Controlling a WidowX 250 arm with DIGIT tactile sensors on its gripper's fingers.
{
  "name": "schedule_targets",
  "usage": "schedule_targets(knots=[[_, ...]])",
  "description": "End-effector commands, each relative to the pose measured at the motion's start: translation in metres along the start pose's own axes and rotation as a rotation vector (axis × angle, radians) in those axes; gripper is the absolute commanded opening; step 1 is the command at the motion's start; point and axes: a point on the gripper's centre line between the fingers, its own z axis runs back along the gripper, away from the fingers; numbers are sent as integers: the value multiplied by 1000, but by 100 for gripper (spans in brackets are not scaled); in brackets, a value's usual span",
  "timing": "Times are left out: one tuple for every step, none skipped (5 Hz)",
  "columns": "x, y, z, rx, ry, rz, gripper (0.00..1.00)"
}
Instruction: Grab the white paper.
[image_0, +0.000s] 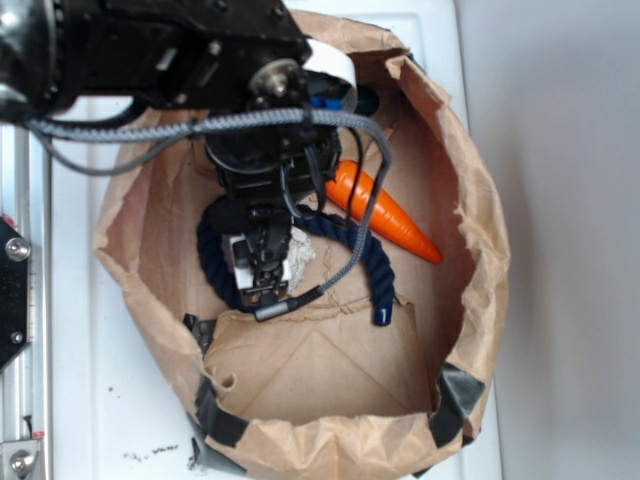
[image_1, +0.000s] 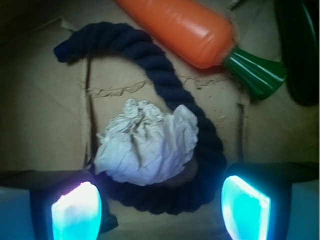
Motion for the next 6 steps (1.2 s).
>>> schedule_targets(knots=[[8, 4, -1, 44, -74, 10, 100], [5, 1, -14, 79, -72, 19, 100], [-1, -5, -28, 123, -43, 42, 100], [-2, -9, -33, 122, -33, 53, 100], [-2, -13, -35, 118, -16, 53, 100], [0, -17, -39, 145, -15, 49, 100]])
